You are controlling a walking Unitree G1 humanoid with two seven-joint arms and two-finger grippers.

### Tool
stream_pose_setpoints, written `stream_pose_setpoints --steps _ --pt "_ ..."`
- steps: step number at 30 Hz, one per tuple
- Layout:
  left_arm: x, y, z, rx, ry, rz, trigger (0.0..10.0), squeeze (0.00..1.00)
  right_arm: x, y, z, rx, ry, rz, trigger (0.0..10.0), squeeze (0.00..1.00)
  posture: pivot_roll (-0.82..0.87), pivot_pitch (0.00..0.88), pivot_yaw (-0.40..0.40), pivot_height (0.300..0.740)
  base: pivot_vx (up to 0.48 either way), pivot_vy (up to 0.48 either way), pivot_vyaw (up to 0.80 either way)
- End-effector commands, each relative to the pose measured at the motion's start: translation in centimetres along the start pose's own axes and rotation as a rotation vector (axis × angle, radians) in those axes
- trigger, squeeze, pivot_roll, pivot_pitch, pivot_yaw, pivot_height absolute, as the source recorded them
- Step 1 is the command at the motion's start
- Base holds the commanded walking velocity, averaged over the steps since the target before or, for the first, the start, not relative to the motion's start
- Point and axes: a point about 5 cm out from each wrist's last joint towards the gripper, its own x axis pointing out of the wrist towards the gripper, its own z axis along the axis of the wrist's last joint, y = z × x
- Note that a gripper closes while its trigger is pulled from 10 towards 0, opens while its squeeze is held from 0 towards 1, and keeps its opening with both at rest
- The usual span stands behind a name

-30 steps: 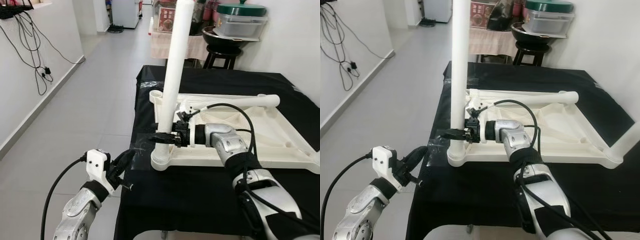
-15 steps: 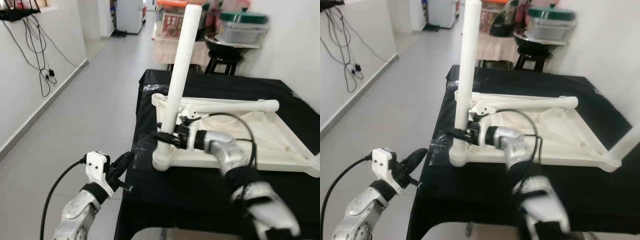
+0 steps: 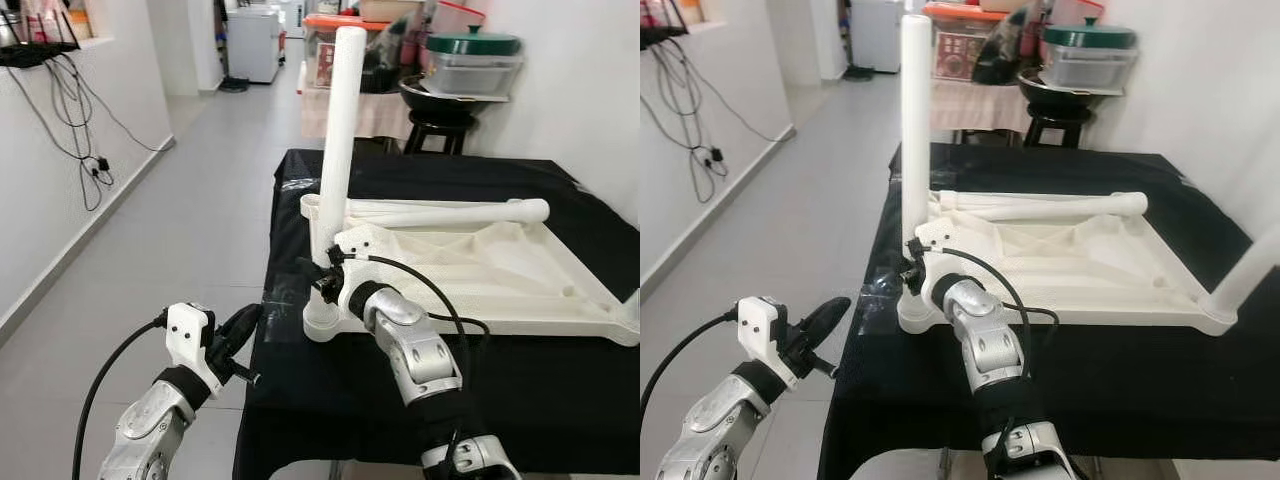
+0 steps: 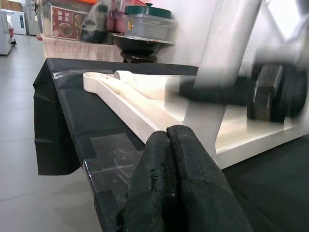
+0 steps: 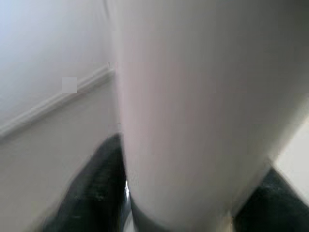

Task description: Building children table

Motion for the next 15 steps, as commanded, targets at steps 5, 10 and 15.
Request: stream_pose_setpoints --steps 5,10,15 --pt "0.0 0.2 -0.1 0.005 0.019 -0.002 10.0 0.0 -0.1 0.2 1.8 0.019 -0.071 0.167 10.0 1.0 0.04 0.0 -0.051 0.74 0.0 0.0 0.0" --pt "0.2 0.1 -0.1 0.001 0.015 0.001 10.0 0.0 -0.6 -1.1 4.9 -0.097 -0.171 0.527 10.0 0.07 0.05 0.0 -0.057 0.74 0.0 0.0 0.0" --pt "0.4 0.0 -0.2 -0.001 0.014 0.001 10.0 0.0 -0.2 -2.3 5.9 -0.16 -0.11 0.701 10.0 0.0 0.07 0.0 -0.064 0.74 0.0 0.0 0.0"
